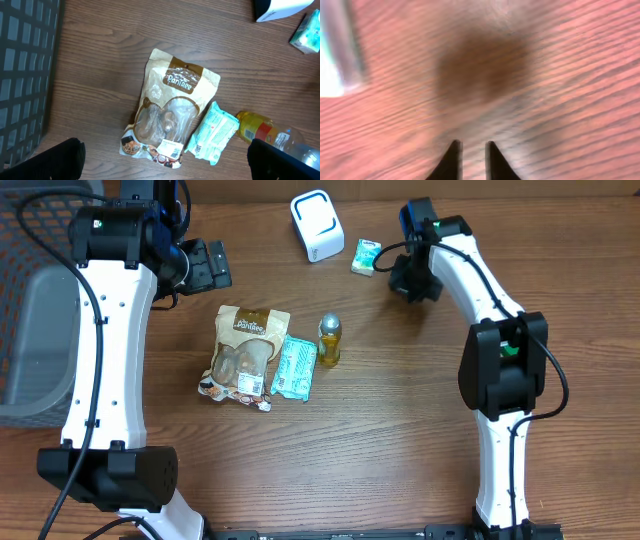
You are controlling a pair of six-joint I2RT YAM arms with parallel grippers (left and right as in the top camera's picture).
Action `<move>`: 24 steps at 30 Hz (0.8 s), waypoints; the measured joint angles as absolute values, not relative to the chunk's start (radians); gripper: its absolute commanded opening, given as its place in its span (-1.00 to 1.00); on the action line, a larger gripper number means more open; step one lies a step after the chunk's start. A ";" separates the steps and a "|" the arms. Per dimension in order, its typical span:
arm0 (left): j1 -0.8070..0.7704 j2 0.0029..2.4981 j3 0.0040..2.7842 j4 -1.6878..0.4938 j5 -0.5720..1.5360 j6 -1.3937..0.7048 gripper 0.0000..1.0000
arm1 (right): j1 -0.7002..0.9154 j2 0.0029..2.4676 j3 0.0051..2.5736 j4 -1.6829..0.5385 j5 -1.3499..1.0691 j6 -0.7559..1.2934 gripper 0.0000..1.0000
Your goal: Scan the item barcode
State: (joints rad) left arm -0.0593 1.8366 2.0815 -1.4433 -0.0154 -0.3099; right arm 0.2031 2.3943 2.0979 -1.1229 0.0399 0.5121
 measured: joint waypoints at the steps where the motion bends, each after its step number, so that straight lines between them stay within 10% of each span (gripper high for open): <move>1: -0.059 1.837 2.082 -1.443 -0.015 -0.310 0.99 | 0.204 2.390 2.098 -1.094 0.027 0.505 -0.21; 7: -0.059 1.837 2.082 -1.443 -0.016 -0.310 0.98 | 0.205 2.387 2.097 -0.905 -0.052 0.495 0.09; 24: -0.059 1.837 2.082 -1.443 -0.016 -0.310 0.99 | 0.217 2.461 2.097 -0.633 -0.130 0.497 0.08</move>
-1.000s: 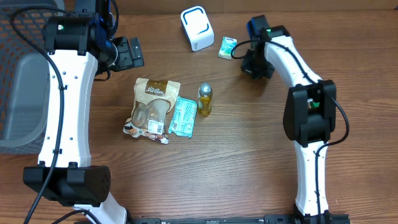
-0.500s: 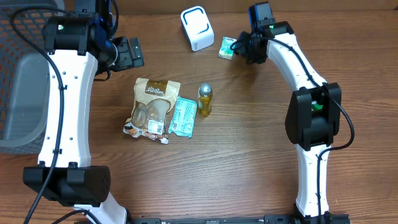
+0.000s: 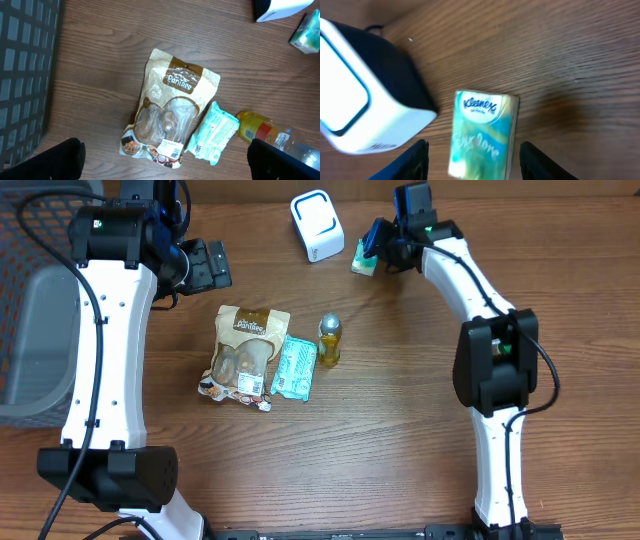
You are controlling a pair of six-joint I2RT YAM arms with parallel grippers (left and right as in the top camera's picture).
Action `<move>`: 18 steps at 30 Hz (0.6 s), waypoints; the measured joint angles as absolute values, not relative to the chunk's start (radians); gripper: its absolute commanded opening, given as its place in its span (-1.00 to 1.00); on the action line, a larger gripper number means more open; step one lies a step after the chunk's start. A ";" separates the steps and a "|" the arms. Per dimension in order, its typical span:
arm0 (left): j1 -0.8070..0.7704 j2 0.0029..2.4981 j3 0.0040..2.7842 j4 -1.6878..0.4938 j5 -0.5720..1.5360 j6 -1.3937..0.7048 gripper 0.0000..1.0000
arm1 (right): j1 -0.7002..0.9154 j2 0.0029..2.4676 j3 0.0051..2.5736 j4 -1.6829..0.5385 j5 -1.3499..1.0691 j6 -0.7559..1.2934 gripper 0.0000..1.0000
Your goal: Scan the item barcode
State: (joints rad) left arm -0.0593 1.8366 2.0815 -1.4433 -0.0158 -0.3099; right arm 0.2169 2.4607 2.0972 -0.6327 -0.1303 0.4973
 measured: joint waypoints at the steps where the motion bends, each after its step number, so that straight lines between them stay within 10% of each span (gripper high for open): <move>1: -0.059 1.837 2.082 -1.443 -0.016 -0.310 0.99 | 0.217 2.474 2.097 -0.626 -0.131 0.497 0.07; 7: -0.059 1.837 2.082 -1.443 -0.016 -0.310 0.99 | 0.218 2.524 2.097 -0.630 -0.140 0.491 -0.81; 18: -0.059 1.837 2.082 -1.443 -0.016 -0.310 0.99 | 0.199 2.464 2.099 -0.853 -0.141 0.463 -0.93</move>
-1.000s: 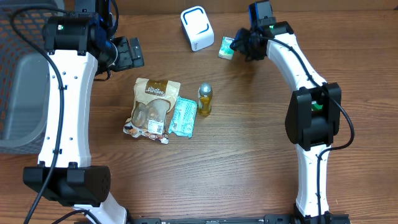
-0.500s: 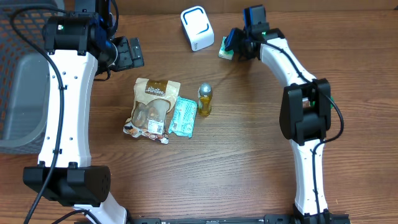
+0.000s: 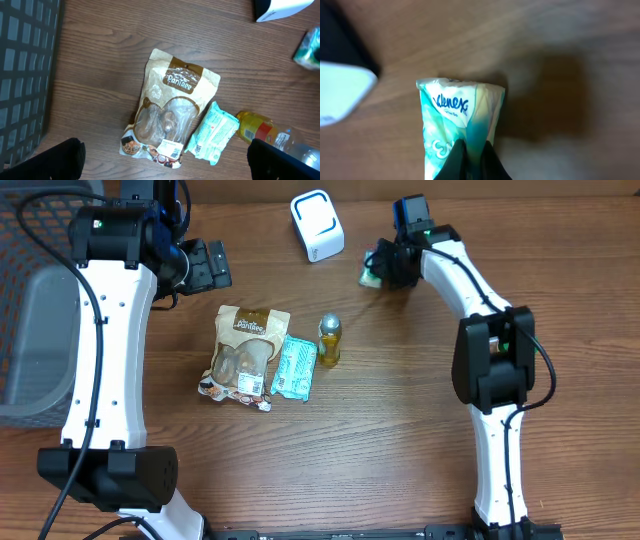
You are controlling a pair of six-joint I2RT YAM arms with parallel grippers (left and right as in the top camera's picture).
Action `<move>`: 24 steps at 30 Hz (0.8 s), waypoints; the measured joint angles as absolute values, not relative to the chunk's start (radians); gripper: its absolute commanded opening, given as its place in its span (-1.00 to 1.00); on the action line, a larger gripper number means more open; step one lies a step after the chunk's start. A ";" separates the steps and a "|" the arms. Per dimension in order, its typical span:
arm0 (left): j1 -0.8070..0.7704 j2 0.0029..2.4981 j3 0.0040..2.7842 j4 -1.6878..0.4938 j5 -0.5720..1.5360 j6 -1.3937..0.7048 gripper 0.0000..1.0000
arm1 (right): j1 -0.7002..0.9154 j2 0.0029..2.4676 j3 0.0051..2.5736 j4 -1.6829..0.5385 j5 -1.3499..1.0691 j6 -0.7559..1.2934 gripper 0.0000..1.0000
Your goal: Scan the item barcode
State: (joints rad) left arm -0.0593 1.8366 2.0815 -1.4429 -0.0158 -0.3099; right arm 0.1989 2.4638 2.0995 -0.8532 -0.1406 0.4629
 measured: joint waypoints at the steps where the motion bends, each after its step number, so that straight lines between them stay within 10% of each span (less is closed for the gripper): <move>1: -0.059 1.837 2.082 -1.443 -0.015 -0.310 0.99 | 0.194 2.451 2.098 -0.884 -0.142 0.457 -0.93; 24: -0.059 1.837 2.082 -1.443 -0.016 -0.310 0.99 | 0.176 2.275 2.092 -1.650 0.070 0.228 -0.93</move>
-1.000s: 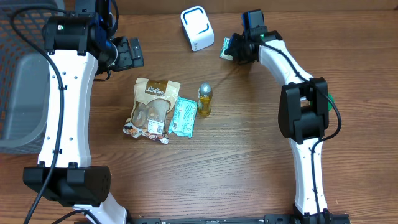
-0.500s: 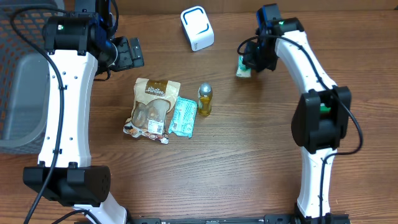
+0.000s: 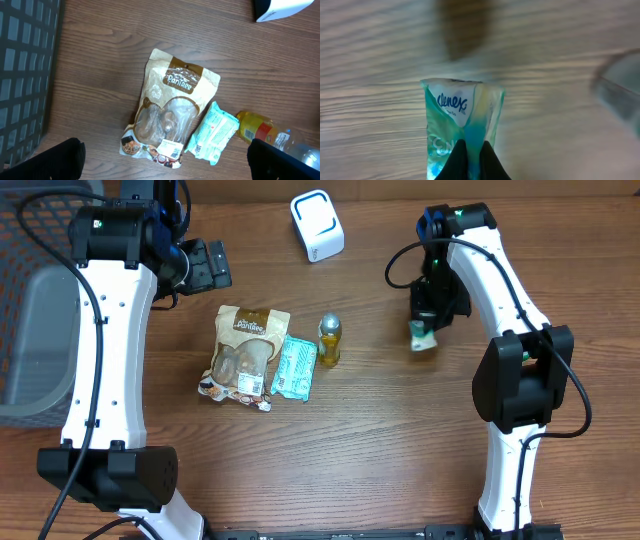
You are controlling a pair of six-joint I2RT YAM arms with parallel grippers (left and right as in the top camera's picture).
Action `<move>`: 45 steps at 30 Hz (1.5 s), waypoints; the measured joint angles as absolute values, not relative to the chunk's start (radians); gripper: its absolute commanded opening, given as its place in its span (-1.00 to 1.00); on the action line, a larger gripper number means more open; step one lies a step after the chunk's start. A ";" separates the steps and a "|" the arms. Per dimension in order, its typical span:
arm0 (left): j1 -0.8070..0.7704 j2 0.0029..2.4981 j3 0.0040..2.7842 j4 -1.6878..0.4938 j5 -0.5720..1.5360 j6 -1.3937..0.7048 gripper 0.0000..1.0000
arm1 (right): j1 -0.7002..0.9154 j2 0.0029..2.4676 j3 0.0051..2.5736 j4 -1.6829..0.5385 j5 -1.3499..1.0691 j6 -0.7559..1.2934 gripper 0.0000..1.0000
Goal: Scan the item barcode
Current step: 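Carry the Kleenex pack right and set it down near the jar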
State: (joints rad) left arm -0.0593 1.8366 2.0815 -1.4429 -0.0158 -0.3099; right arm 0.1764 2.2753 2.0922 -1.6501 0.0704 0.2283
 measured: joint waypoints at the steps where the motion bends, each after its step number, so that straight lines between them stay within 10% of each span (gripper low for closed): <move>1: -0.059 1.837 2.082 -1.443 -0.016 -0.310 1.00 | 0.176 2.275 2.092 -1.655 0.098 0.238 -0.92; 33: -0.059 1.837 2.082 -1.443 -0.015 -0.310 0.99 | 0.108 2.275 2.003 -1.659 0.263 0.311 -0.91; 45: -0.059 1.837 2.082 -1.443 -0.015 -0.310 0.99 | 0.099 2.275 1.987 -1.651 0.269 0.316 0.27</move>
